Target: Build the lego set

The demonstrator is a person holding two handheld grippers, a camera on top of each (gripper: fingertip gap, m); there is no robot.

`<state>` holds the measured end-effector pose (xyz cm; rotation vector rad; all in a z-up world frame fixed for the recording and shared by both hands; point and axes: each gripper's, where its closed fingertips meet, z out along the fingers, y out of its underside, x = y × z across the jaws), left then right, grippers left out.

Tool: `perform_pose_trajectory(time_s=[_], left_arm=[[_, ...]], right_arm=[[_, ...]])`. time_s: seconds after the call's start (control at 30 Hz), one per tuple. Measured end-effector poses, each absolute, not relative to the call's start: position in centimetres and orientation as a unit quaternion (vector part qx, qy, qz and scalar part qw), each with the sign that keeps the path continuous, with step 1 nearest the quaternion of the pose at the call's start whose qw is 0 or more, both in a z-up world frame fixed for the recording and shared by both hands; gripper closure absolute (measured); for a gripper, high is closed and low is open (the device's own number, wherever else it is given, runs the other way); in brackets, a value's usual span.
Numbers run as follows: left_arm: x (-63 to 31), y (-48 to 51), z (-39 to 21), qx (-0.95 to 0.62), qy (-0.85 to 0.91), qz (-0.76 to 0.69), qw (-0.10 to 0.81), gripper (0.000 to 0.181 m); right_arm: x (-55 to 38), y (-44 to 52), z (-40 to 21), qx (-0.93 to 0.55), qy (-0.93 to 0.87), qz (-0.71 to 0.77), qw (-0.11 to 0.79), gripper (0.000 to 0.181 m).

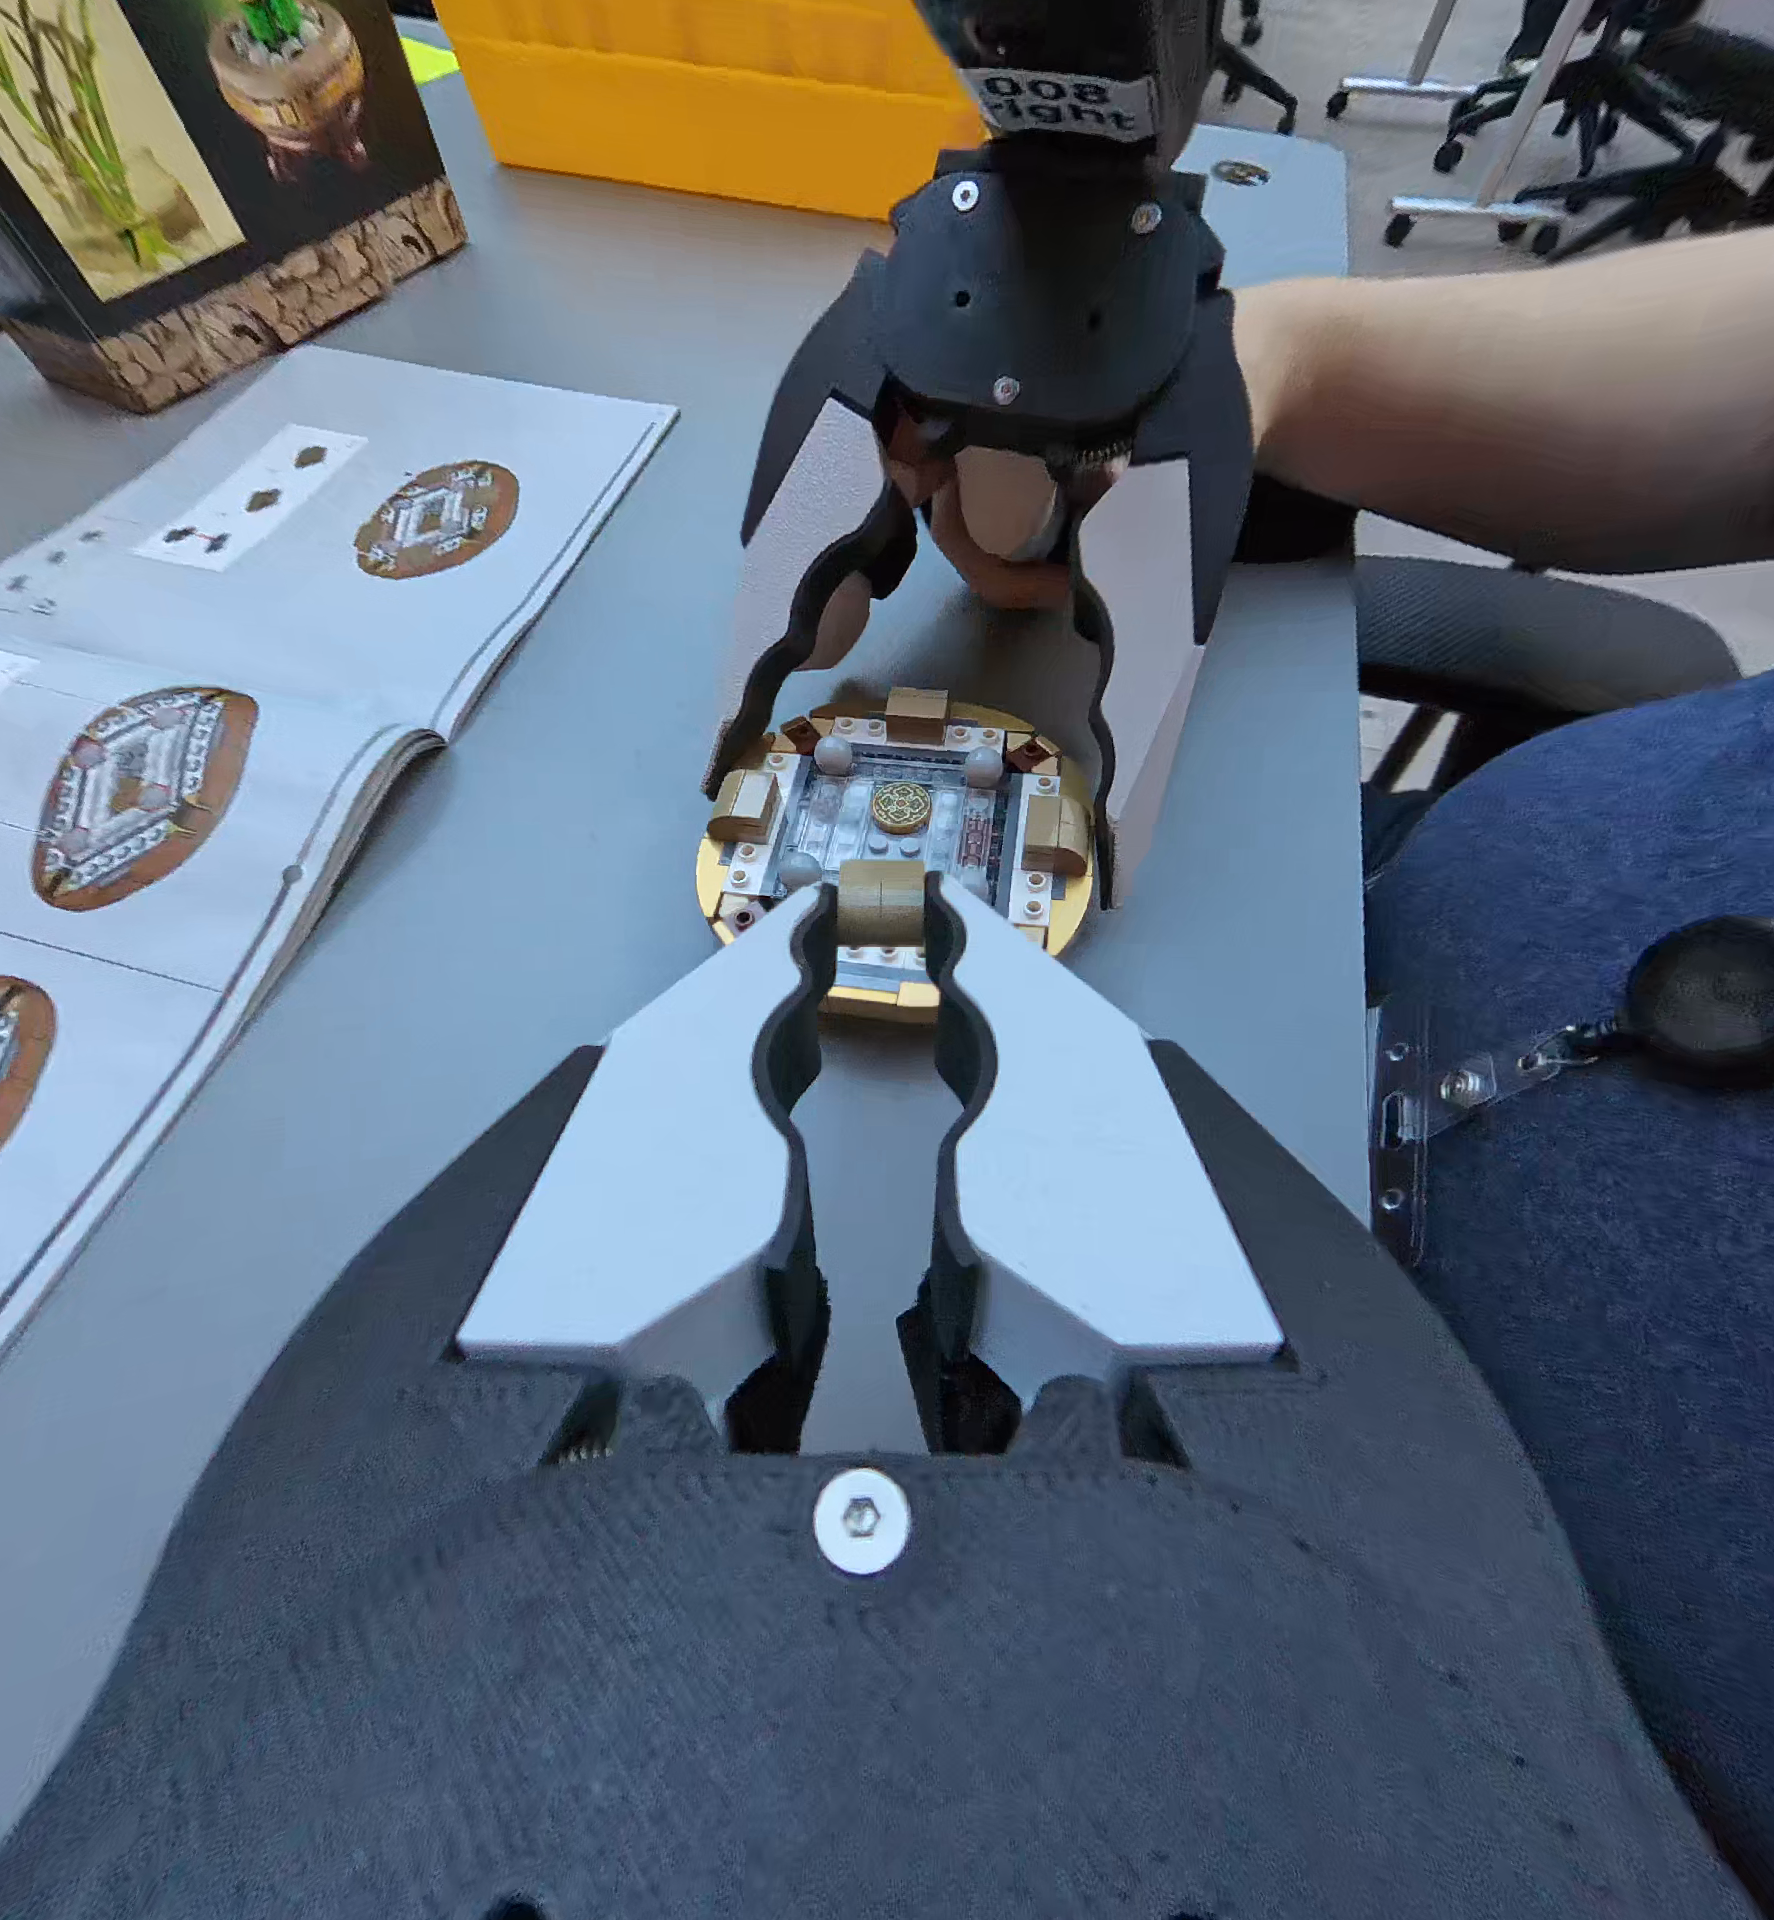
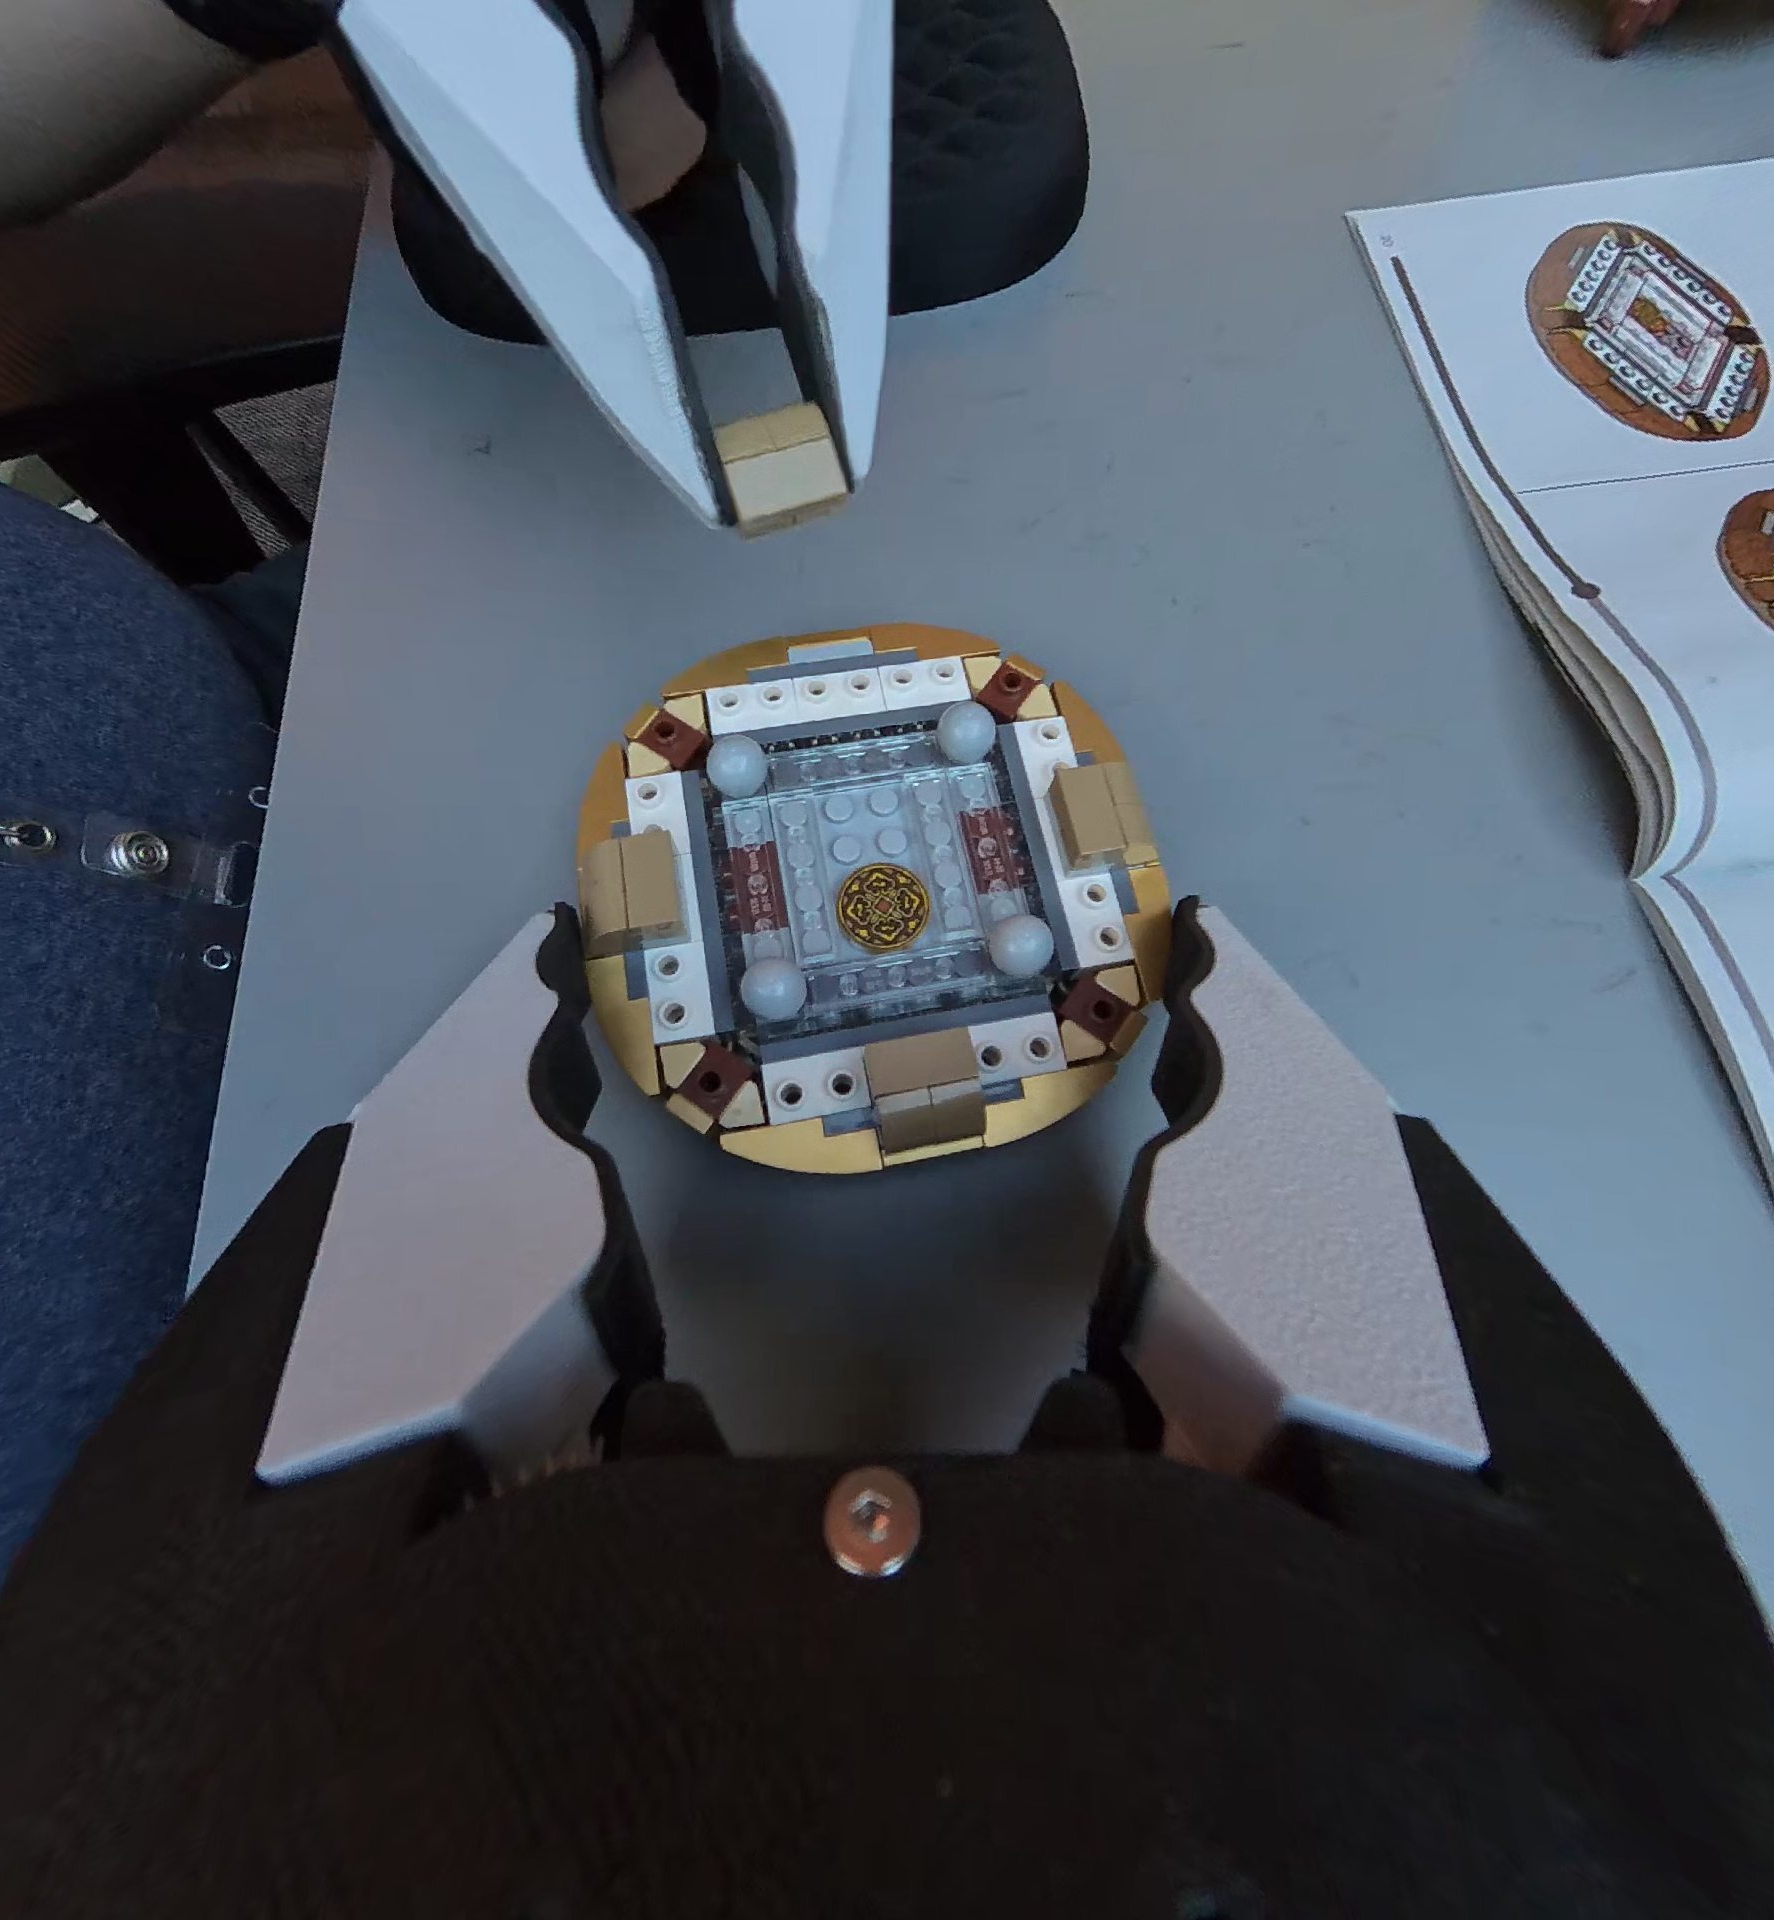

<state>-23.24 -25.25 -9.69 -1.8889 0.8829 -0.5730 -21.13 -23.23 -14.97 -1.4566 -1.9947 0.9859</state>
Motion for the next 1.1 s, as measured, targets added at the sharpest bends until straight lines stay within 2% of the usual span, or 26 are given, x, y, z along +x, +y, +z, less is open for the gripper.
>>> perform_pose_trajectory(time_s=[0.03,0.3,0.53,0.87,0.97,1.1], left_arm=[[-23.2,-25.0,-9.8,-0.777,0.354,-0.246,0.459,0.167],[-22.9,-24.1,-11.6,-0.811,0.347,-0.261,0.393,0.167],[-23.3,-23.5,-10.0,-0.804,0.303,-0.282,0.428,0.167],[-24.4,-25.3,-9.0,-0.795,0.265,-0.287,0.465,0.167],[-24.5,-25.5,-8.8,-0.796,0.251,-0.289,0.469,0.167],[-24.7,-25.7,-8.8,-0.797,0.229,-0.294,0.475,0.167]], right_arm=[[-21.1,-23.3,-14.9,-0.531,-0.729,0.362,0.236,0.071],[-21.0,-23.3,-14.5,-0.55,-0.707,0.395,0.203,0.071],[-20.9,-23.2,-14.0,-0.567,-0.683,0.426,0.174,0.071],[-20.6,-23.2,-15.4,-0.514,-0.752,0.327,0.252,0.071],[-20.6,-23.2,-15.1,-0.531,-0.733,0.351,0.241,0.071],[-19.6,-22.6,-13.8,-0.601,-0.663,0.405,0.189,0.06]])
